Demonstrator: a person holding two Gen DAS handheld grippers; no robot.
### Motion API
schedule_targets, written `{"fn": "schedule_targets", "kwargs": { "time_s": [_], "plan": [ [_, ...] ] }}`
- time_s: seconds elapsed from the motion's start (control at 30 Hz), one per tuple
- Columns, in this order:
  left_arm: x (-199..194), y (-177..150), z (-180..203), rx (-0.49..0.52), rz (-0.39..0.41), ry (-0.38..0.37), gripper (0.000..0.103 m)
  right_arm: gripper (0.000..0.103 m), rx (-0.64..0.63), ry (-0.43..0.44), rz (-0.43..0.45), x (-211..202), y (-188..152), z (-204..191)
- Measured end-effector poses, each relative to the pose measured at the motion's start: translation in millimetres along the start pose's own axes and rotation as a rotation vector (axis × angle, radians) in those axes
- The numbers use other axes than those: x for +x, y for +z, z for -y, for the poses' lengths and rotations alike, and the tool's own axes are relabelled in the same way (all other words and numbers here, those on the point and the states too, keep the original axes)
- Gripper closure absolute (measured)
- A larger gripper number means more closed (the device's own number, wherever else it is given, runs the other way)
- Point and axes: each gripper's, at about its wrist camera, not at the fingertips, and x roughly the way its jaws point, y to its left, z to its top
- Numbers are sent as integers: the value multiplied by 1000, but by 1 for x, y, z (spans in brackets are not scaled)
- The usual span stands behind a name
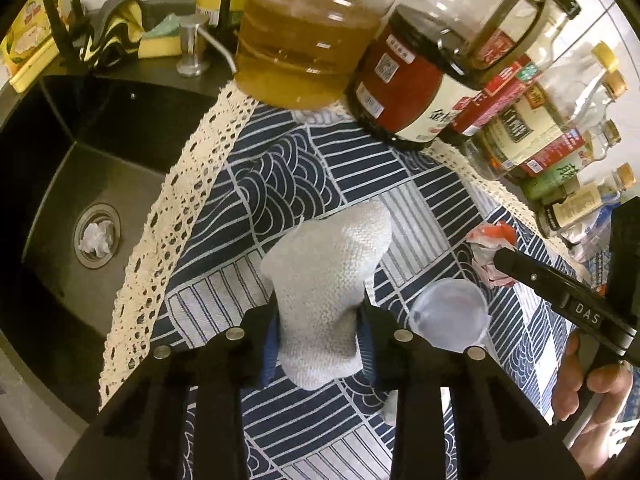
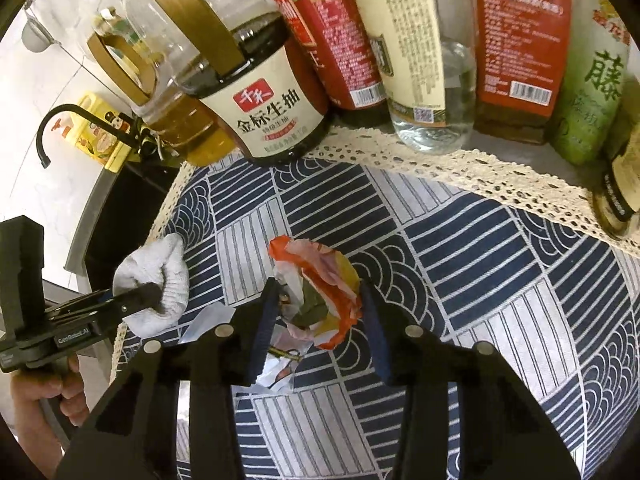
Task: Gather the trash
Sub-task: 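Grasp the white knit cloth with the left tool while the right tool grasps the orange plastic bag, then lift the white cloth and orange bag off the counter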
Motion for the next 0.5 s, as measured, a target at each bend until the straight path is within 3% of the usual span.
{"fn": "schedule_targets", "kwargs": {
  "time_s": [0.5],
  "plan": [
    [-42, -16, 10, 105, 46, -72, 72, 61, 70, -57, 94, -60, -37, -12]
  ]
}}
